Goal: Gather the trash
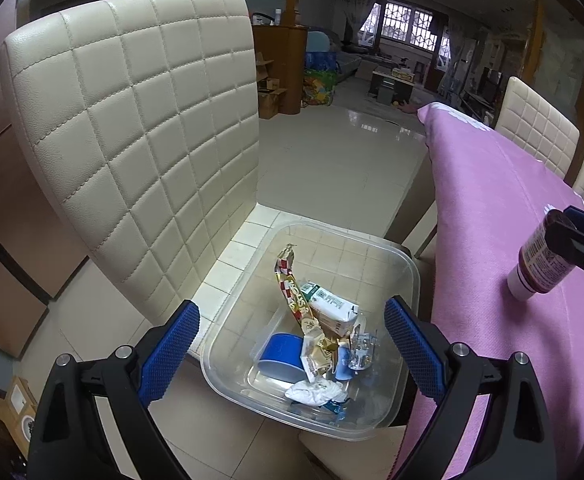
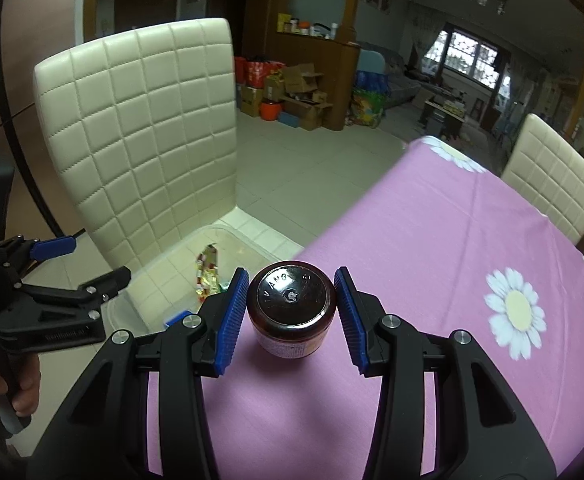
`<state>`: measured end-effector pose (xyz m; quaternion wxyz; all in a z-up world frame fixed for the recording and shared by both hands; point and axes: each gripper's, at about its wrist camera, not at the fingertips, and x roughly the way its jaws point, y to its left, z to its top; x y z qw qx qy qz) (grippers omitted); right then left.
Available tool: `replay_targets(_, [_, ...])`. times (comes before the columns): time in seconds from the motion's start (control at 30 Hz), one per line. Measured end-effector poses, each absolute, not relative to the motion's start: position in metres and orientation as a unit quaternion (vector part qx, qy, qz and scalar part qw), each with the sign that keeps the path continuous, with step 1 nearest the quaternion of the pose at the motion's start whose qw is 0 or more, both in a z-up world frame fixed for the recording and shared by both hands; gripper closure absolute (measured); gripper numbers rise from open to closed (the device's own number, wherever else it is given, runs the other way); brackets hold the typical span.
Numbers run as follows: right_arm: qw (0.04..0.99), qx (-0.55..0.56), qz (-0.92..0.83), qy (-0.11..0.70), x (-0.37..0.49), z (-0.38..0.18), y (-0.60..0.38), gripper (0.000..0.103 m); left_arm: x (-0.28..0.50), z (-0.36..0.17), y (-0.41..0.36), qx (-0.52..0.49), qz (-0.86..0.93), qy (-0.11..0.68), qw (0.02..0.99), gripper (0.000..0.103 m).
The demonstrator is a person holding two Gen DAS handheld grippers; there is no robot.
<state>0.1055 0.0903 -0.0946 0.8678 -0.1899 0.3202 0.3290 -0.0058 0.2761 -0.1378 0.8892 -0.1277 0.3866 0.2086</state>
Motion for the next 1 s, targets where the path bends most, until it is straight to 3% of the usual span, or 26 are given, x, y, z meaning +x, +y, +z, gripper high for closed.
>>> replay_targets(0.4, [0.84, -0.188, 0.382, 0.336, 0.105, -0.101, 0.135, 0.056, -0.017, -0.147, 0.3, -0.14, 0.234, 0.392, 0.879, 0.012])
replay_targets(0.5, [0.835, -0.17, 0.381, 0.359, 0.113, -0.104, 0.137, 0.037, -0.017, -0.151, 0.301, -0.147, 0.232, 0.398, 0.875, 0.012])
replay_targets(0.83, [0.839, -0.17, 0.367, 0.363, 0.113, -0.108, 0.129, 0.035, -0.014, -0.149, 0.295, -0.147, 0.223, 0.396, 0.879, 0.012])
replay_targets(1.0, [0.848, -0.175, 0.355, 0.351, 0.107, -0.105, 0.117, 0.02, -0.014, -0.141, 0.285, -0.143, 0.21, 0.389, 0.885, 0.012])
